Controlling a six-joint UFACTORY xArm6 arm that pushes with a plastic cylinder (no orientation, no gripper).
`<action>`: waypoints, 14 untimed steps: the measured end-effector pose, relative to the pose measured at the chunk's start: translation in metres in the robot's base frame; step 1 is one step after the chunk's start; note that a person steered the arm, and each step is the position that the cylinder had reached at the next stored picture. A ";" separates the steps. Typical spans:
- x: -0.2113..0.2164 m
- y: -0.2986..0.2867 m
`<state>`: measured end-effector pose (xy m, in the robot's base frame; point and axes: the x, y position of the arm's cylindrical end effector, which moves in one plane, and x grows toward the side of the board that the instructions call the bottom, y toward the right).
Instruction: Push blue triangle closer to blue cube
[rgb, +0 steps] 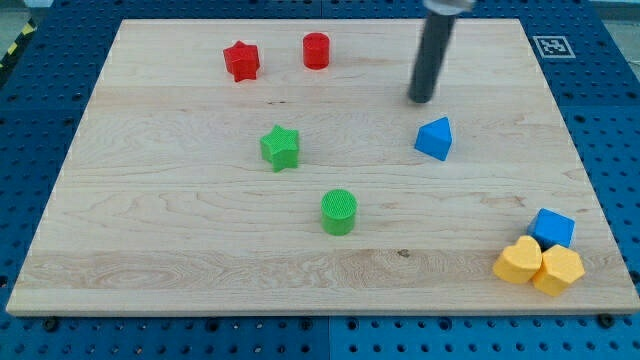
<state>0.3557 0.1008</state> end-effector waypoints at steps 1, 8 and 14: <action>0.037 -0.006; 0.109 0.055; 0.126 0.107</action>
<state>0.4816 0.2083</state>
